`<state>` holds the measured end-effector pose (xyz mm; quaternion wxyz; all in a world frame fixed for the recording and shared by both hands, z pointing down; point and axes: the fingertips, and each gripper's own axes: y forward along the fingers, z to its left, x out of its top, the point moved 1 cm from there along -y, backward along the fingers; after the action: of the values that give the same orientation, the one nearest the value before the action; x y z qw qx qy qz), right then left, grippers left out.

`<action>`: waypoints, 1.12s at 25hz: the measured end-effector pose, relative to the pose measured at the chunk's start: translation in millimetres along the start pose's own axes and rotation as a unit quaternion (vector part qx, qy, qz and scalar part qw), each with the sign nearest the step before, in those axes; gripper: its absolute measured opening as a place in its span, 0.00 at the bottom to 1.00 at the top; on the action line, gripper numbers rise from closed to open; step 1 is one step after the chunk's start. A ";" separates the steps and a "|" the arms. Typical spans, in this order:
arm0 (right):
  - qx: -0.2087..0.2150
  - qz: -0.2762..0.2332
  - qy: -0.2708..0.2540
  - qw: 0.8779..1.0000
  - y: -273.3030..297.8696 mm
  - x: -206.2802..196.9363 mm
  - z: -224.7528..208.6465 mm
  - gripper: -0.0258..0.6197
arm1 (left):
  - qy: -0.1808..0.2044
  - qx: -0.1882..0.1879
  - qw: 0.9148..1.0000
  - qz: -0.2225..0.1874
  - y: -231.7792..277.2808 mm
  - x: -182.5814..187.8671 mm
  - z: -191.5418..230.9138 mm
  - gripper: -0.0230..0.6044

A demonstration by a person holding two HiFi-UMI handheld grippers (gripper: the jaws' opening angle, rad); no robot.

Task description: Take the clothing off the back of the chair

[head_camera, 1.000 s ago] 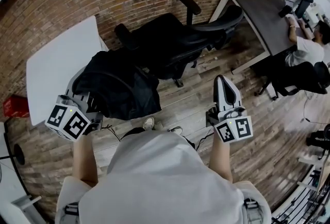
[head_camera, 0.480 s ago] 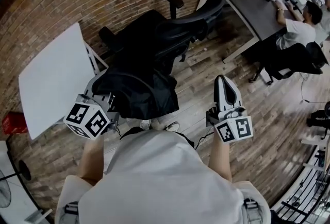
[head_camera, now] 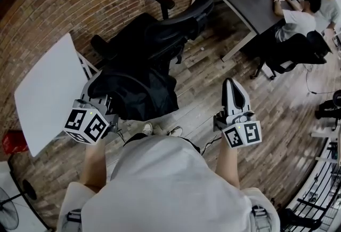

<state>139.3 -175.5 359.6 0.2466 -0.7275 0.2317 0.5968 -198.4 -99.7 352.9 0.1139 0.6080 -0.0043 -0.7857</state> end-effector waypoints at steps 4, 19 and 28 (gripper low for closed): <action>-0.008 -0.003 -0.003 1.000 -3.2 2.5 -4.5 0.07 | 0.006 0.016 1.000 -0.014 -4.5 9.9 10.7 0.10; -0.005 -0.002 -0.018 1.000 14.6 5.2 11.8 0.07 | 0.004 0.056 0.998 -0.034 -26.1 25.8 52.9 0.10; -0.002 -0.006 -0.026 1.000 23.0 7.3 23.6 0.07 | 0.001 0.063 0.997 -0.041 -32.5 28.8 67.0 0.10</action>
<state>108.3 -178.5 346.6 0.2544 -0.7137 0.2199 0.6145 -274.8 -82.2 338.2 0.0434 0.6145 -0.0287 -0.7872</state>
